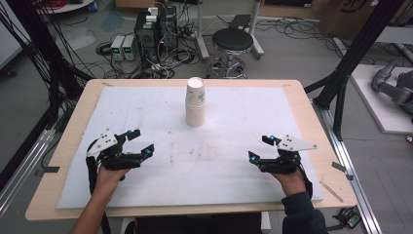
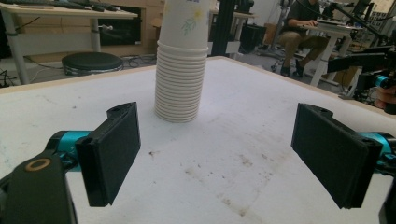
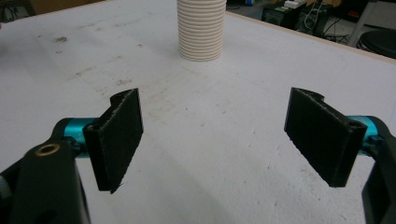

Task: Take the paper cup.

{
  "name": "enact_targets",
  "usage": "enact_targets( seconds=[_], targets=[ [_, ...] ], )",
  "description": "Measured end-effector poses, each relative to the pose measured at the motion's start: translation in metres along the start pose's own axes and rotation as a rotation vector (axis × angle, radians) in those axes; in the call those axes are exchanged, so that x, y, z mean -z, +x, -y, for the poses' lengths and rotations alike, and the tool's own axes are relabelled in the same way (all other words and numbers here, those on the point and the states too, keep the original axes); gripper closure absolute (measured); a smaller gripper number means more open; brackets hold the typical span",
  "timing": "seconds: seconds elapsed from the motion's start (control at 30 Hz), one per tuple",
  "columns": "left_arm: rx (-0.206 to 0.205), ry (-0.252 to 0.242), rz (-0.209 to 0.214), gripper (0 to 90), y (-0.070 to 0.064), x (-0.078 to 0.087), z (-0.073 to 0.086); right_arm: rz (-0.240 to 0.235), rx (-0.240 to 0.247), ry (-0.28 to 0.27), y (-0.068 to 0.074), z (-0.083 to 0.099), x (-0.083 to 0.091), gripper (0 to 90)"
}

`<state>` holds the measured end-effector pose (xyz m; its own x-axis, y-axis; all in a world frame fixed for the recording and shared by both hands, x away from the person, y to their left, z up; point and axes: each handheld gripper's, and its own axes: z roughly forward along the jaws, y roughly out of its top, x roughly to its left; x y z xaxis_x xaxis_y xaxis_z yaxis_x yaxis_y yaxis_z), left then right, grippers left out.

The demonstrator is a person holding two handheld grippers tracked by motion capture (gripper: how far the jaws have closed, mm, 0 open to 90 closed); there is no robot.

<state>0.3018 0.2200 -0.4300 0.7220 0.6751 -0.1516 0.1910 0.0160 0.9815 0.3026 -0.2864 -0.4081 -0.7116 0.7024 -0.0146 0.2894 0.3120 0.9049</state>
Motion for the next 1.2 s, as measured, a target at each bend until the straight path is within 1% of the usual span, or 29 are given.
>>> enact_targets(
  seconds=[0.23,0.3,0.4,0.47,0.67,0.77,0.8,0.83,0.93,1.03,1.1,1.2],
  targets=[
    [-0.004,0.001,0.010,15.7,-0.002,-0.003,-0.001,-0.002,-0.005,-0.010,0.000,-0.001,0.001,19.8],
    [-0.005,0.007,0.012,15.7,-0.002,-0.004,-0.001,-0.003,-0.015,-0.007,0.000,-0.001,0.001,19.8],
    [-0.002,0.009,0.012,15.7,-0.001,-0.006,-0.002,-0.004,-0.013,-0.013,0.000,-0.002,0.002,19.8],
    [0.001,0.008,0.012,15.7,0.000,-0.008,-0.004,-0.003,-0.010,-0.014,0.000,-0.002,0.002,19.8],
    [0.008,0.017,0.036,15.7,-0.001,-0.016,-0.014,0.001,-0.013,-0.010,0.000,-0.002,0.002,19.8],
    [0.013,0.016,0.052,15.7,0.000,-0.023,-0.023,0.001,-0.012,-0.010,0.000,-0.003,0.002,19.8],
    [0.015,0.015,0.054,15.7,0.000,-0.027,-0.028,0.001,-0.007,-0.009,0.001,-0.004,0.001,19.8],
    [0.009,0.017,0.059,15.7,0.001,-0.030,-0.032,0.000,-0.012,-0.005,0.001,-0.004,0.001,19.8],
    [0.008,0.019,0.082,15.7,0.002,-0.042,-0.048,-0.006,-0.013,0.002,0.002,-0.004,-0.001,19.8],
    [-0.003,0.022,0.093,15.7,0.002,-0.054,-0.064,-0.009,-0.008,0.003,0.002,-0.004,-0.002,19.8],
    [-0.025,0.030,0.099,15.7,0.002,-0.063,-0.074,-0.008,-0.008,0.005,0.002,-0.004,-0.002,19.8],
    [-0.045,0.041,0.107,15.7,0.001,-0.076,-0.086,-0.009,-0.014,0.004,0.001,-0.004,-0.002,19.8]
  ],
)
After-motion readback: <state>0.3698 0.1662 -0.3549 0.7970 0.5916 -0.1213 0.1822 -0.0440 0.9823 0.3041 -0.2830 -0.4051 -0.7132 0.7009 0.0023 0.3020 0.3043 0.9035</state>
